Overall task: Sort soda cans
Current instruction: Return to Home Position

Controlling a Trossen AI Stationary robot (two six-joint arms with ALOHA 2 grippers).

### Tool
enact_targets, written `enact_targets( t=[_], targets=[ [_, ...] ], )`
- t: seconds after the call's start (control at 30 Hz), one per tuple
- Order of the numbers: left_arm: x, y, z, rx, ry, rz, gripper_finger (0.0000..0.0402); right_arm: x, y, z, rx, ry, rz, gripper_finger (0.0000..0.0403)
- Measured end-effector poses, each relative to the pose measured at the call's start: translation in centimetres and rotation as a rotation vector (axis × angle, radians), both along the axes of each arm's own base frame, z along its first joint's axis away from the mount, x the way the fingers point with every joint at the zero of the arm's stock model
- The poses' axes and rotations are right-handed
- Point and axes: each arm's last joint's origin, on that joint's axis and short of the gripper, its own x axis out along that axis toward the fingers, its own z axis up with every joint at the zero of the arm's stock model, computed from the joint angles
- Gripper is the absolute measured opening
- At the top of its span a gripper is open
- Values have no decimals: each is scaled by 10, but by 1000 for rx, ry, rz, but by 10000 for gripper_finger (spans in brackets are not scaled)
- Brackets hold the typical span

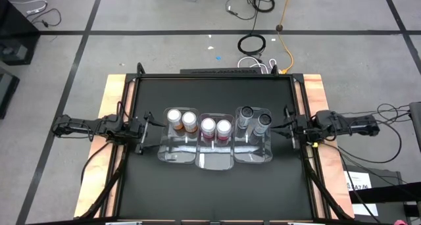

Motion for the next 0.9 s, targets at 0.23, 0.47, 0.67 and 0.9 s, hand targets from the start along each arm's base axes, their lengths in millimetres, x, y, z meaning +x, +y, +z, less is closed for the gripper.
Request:
enact_targets(
  t=[0.23,0.47,0.67,0.9],
  targets=[
    [0,0,0,0,1,5,389,11,3,-25,39,-63,35,36],
    [0,0,0,0,1,6,389,15,2,-36,9,-57,18,36],
    [0,0,0,0,1,6,389,15,1,-37,-48,-55,12,36],
    [0,0,0,0,1,7,389,15,1,-37,-15,-53,12,36]
  ],
)
